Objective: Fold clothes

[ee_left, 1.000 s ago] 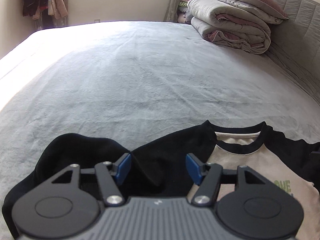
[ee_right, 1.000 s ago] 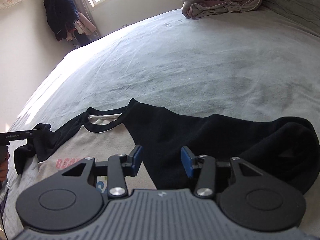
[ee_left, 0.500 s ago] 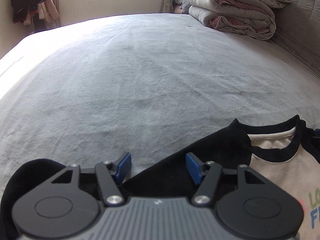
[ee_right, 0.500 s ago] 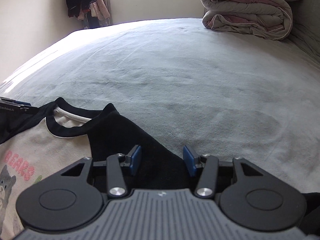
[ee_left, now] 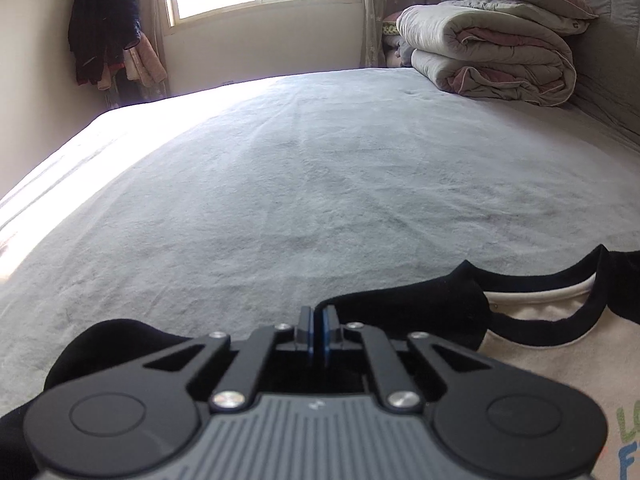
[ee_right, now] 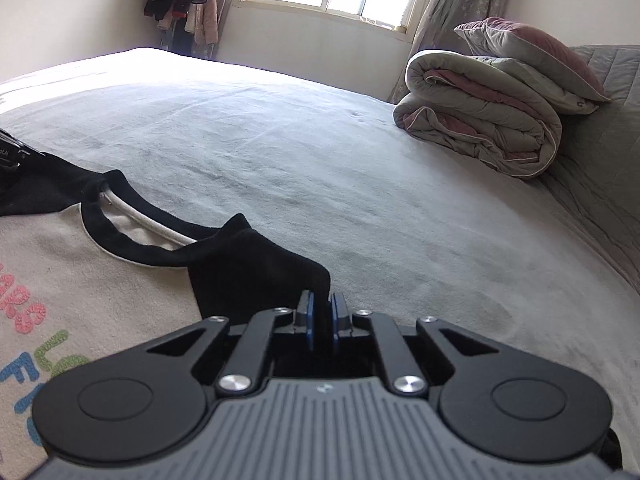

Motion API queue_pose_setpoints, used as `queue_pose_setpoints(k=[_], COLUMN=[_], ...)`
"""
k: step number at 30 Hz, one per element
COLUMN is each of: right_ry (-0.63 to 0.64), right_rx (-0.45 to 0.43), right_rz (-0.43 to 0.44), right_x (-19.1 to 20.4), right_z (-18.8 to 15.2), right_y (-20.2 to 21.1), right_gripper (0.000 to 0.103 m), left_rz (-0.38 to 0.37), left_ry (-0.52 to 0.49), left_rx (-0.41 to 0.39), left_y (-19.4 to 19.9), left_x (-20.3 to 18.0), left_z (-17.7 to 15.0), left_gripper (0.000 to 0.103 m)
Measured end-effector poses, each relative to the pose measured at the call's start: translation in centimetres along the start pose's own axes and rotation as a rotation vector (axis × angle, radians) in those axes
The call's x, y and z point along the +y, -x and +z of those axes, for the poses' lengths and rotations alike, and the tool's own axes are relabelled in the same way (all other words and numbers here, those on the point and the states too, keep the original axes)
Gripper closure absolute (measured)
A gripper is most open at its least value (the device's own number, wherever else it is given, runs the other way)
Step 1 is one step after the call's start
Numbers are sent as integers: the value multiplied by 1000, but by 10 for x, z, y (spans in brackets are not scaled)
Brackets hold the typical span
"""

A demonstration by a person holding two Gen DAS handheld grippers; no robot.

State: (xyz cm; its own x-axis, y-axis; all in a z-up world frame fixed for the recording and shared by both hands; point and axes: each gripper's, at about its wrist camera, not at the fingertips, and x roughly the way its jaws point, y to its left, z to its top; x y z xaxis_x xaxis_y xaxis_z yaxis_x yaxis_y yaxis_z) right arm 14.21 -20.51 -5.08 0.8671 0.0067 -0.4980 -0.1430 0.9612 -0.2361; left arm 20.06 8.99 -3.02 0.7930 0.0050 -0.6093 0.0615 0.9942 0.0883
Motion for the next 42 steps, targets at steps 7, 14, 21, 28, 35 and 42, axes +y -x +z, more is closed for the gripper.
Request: queue_pose_setpoints(k=[7, 14, 21, 28, 35, 42], right_ry=[32, 56, 57, -3, -63, -143], right_rx=[-73, 23, 87, 103, 117, 118], right_rz=[-42, -47, -26, 13, 51, 116], right_x=[8, 18, 19, 12, 3, 1], right_z=[26, 22, 26, 23, 15, 5], right_y=[-19, -60, -55, -10, 42, 93], right_gripper=[95, 95, 77, 51, 51, 51], left_rz=[87, 113, 130, 79, 33, -6], left_ry=[54, 86, 8, -6, 88, 124], left_rx=[-83, -2, -8, -5, 26, 35], left_y=[-3, -41, -31, 12, 56, 100], left_x=[15, 17, 5, 1, 5, 0], left_z=[6, -7, -9, -14, -34, -60], left_gripper=[99, 98, 78, 47, 39, 37])
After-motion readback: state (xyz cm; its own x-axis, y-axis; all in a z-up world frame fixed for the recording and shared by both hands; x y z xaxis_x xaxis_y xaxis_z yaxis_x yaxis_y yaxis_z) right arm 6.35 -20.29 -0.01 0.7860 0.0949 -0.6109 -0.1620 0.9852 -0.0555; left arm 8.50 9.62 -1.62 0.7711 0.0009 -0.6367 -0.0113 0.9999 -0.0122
